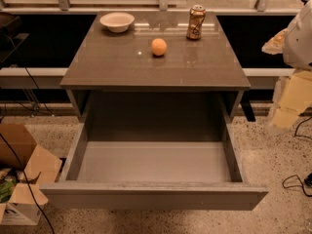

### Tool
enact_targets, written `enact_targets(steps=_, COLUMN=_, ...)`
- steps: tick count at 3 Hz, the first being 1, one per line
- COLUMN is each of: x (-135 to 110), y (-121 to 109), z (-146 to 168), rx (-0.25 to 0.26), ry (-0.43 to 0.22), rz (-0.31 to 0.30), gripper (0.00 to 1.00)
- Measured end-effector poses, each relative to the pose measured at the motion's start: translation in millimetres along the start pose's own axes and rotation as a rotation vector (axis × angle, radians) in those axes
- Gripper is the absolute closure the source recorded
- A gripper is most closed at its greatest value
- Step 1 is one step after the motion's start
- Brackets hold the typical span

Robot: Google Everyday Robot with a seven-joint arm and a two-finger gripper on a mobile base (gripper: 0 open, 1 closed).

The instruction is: Close top drawer

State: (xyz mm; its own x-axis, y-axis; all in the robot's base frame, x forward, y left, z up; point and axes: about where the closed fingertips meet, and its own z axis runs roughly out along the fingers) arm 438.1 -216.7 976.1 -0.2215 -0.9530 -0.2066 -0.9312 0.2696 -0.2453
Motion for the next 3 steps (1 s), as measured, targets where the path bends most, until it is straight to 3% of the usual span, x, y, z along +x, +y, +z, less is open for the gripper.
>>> enact_targets(steps=1, x=0.0, y=0.0, z=0.0, rx=0.000, ry=0.000, rz=0.000, gripper=0.00)
enact_targets(steps=2, x=-1.3, y=-0.2, z=-1.3, rx=0.009, ry=-0.005, rz=-0.003, gripper=0.16)
enact_targets(steps=3, x=8.2, y=9.2, z=12.1, rx=-0.019, ry=-0.003, rz=-0.027, gripper=0.40)
